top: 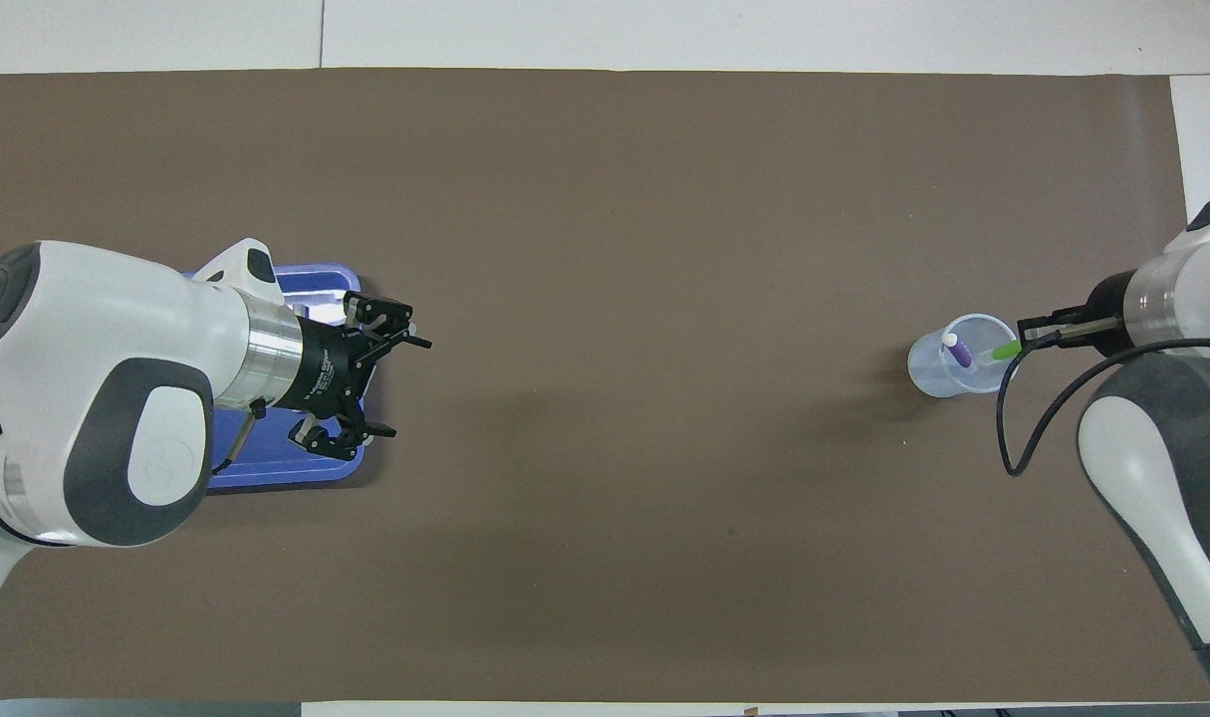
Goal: Transfer and insert pens with both arms
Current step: 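Insert the green pen into the cup with the right gripper, then grasp the yellow pen in the tray with the left gripper, then lift the yellow pen with the left gripper while the right gripper approaches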
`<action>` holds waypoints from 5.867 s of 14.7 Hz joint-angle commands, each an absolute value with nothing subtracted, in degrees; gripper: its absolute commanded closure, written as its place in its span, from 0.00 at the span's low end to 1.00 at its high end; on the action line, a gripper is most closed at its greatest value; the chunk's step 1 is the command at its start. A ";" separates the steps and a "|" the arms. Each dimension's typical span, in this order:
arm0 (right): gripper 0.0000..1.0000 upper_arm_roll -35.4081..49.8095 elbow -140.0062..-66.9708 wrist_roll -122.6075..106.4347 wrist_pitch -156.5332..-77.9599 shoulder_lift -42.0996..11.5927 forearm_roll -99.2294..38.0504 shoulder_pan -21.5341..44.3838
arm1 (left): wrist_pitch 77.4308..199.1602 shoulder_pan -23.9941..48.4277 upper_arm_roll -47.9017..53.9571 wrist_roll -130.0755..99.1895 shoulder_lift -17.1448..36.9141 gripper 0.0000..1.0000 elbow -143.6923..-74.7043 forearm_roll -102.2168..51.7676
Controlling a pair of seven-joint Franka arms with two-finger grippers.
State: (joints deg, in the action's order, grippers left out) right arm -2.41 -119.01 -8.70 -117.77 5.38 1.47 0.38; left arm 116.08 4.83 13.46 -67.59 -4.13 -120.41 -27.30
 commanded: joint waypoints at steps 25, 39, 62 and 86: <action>0.00 -2.81 -122.71 -7.21 -125.36 3.95 0.79 0.35 | 129.81 -6.94 13.45 -11.34 12.39 0.22 -121.46 -0.09; 0.00 -2.90 -92.46 -0.26 -94.58 -0.27 1.67 0.44 | 130.78 -6.77 13.45 -11.34 13.18 0.91 -121.29 -0.09; 0.00 -1.32 -93.78 5.27 -90.35 3.08 0.97 0.79 | 106.28 -9.32 13.54 -26.06 10.64 1.00 -105.31 -12.71; 0.00 24.16 -93.87 32.52 -115.92 -3.33 -26.19 0.88 | 111.96 3.16 15.91 -77.69 -4.57 1.00 -119.70 -74.52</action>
